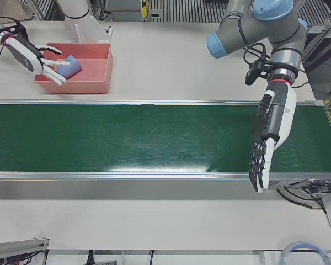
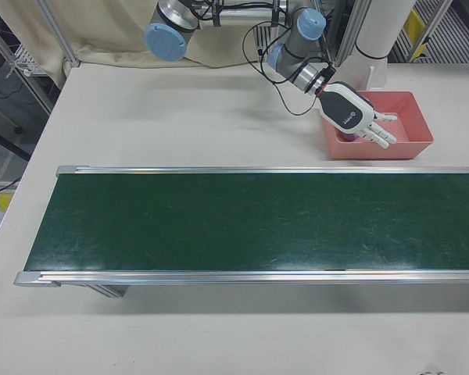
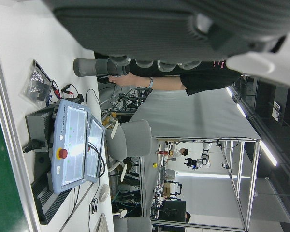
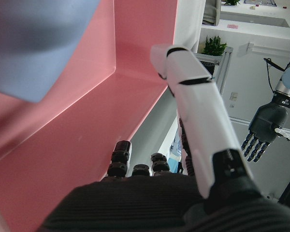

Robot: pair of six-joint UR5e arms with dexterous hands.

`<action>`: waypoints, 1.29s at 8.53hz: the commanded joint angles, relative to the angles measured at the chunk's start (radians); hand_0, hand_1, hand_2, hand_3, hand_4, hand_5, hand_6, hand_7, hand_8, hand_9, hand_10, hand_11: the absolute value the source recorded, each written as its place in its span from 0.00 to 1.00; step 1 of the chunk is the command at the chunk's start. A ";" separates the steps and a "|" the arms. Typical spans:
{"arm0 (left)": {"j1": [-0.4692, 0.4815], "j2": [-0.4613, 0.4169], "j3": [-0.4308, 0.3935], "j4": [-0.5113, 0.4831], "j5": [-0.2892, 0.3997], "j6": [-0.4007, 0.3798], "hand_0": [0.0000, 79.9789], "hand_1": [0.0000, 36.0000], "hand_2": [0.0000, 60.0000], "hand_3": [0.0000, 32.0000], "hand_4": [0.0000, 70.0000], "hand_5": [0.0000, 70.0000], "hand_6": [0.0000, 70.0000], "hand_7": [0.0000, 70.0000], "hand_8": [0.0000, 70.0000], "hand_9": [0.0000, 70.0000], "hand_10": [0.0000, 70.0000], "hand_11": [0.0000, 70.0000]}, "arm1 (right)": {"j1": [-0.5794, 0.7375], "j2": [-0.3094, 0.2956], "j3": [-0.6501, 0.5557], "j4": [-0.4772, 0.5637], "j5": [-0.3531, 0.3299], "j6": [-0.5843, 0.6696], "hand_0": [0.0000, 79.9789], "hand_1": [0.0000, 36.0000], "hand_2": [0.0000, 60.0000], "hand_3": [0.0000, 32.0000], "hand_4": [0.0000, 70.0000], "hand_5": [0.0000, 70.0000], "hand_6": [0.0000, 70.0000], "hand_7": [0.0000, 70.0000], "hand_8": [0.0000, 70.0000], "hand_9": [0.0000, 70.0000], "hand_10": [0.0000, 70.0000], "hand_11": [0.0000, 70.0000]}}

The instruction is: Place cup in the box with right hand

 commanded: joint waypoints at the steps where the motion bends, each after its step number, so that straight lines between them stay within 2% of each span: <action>1: 0.000 0.000 0.000 0.002 0.000 0.001 0.00 0.00 0.00 0.00 0.00 0.00 0.00 0.00 0.00 0.00 0.00 0.00 | 0.096 0.051 0.081 0.072 0.049 0.018 1.00 1.00 0.38 0.00 0.14 0.16 0.09 0.23 0.03 0.08 0.00 0.00; 2: 0.000 0.000 0.000 0.000 0.000 0.001 0.00 0.00 0.00 0.00 0.00 0.00 0.00 0.00 0.00 0.00 0.00 0.00 | 0.117 0.071 0.118 0.078 0.101 0.028 0.81 1.00 1.00 0.00 0.12 0.20 0.31 1.00 0.12 0.34 0.02 0.07; 3: 0.000 0.000 0.000 0.000 0.000 0.001 0.00 0.00 0.00 0.00 0.00 0.00 0.00 0.00 0.00 0.00 0.00 0.00 | 0.140 0.071 0.183 0.078 0.160 0.042 0.85 1.00 1.00 0.00 0.27 0.25 0.51 1.00 0.53 0.85 0.16 0.30; 4: 0.000 0.000 0.000 0.000 0.000 0.001 0.00 0.00 0.00 0.00 0.00 0.00 0.00 0.00 0.00 0.00 0.00 0.00 | 0.220 0.064 0.236 0.075 0.164 0.057 0.83 1.00 1.00 0.00 0.37 0.25 0.53 1.00 0.64 0.98 0.21 0.37; 5: 0.000 0.000 0.000 0.000 0.000 -0.001 0.00 0.00 0.00 0.00 0.00 0.00 0.00 0.00 0.00 0.00 0.00 0.00 | 0.341 0.039 0.271 0.065 0.158 0.097 0.78 1.00 1.00 0.00 0.38 0.27 0.56 1.00 0.77 1.00 0.30 0.49; 6: 0.000 0.000 0.000 0.000 0.000 0.001 0.00 0.00 0.00 0.00 0.00 0.00 0.00 0.00 0.00 0.00 0.00 0.00 | 0.433 -0.012 0.272 0.061 0.155 0.167 0.80 1.00 1.00 0.00 0.47 0.29 0.59 1.00 0.88 1.00 0.38 0.60; 7: 0.000 0.000 0.000 0.000 0.000 0.001 0.00 0.00 0.00 0.00 0.00 0.00 0.00 0.00 0.00 0.00 0.00 0.00 | 0.521 -0.052 0.270 0.020 0.149 0.217 0.84 1.00 1.00 0.00 0.49 0.31 0.62 1.00 1.00 1.00 0.46 0.70; 8: 0.000 0.000 0.000 0.000 0.000 0.001 0.00 0.00 0.00 0.00 0.00 0.00 0.00 0.00 0.00 0.00 0.00 0.00 | 0.627 -0.085 0.261 -0.047 0.117 0.251 0.96 1.00 1.00 0.00 0.61 0.33 0.64 1.00 1.00 1.00 0.55 0.81; 9: 0.000 0.000 0.000 0.000 0.000 -0.001 0.00 0.00 0.00 0.00 0.00 0.00 0.00 0.00 0.00 0.00 0.00 0.00 | 0.763 -0.093 0.226 -0.116 0.060 0.254 0.92 1.00 1.00 0.00 0.59 0.34 0.66 1.00 1.00 1.00 0.61 0.89; 10: 0.000 0.000 0.000 0.000 0.000 -0.001 0.00 0.00 0.00 0.00 0.00 0.00 0.00 0.00 0.00 0.00 0.00 0.00 | 0.881 -0.093 0.134 -0.120 -0.021 0.280 0.97 1.00 1.00 0.00 0.64 0.35 0.67 1.00 1.00 1.00 0.62 0.92; 11: 0.000 0.000 0.000 0.000 0.000 0.001 0.00 0.00 0.00 0.00 0.00 0.00 0.00 0.00 0.00 0.00 0.00 0.00 | 0.966 -0.094 0.015 -0.120 -0.082 0.356 0.98 1.00 1.00 0.00 0.62 0.36 0.67 1.00 1.00 1.00 0.62 0.92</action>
